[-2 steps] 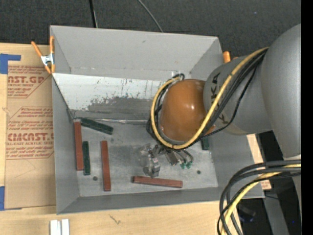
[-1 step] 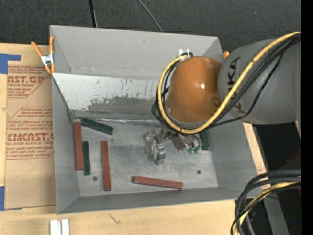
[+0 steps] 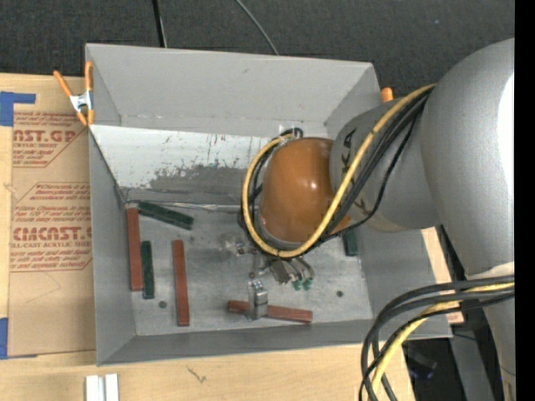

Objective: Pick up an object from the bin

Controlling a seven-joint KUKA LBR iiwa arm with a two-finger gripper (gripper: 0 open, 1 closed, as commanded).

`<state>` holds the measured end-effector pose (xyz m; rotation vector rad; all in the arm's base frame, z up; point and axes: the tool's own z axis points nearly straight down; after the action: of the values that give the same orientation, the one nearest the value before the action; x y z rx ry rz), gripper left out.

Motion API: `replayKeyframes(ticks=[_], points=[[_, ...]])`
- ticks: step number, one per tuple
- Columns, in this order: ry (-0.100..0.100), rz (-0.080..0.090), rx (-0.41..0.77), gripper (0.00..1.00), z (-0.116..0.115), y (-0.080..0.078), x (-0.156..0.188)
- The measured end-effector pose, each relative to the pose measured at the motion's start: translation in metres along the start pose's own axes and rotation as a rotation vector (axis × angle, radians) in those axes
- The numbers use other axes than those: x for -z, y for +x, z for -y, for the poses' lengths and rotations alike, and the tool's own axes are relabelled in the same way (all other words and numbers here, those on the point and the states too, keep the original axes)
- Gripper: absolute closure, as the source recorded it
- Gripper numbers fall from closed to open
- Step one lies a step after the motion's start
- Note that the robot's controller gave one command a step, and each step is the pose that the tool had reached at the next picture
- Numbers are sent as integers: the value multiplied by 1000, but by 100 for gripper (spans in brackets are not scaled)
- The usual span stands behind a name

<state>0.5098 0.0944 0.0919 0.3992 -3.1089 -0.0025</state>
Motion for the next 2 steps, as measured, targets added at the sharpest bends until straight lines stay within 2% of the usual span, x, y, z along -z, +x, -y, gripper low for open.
replayKeyframes(ticks=[1, 2], points=[[1, 7, 0, 0, 1, -2, 3], [0, 9, 63, 0, 13, 2, 1]])
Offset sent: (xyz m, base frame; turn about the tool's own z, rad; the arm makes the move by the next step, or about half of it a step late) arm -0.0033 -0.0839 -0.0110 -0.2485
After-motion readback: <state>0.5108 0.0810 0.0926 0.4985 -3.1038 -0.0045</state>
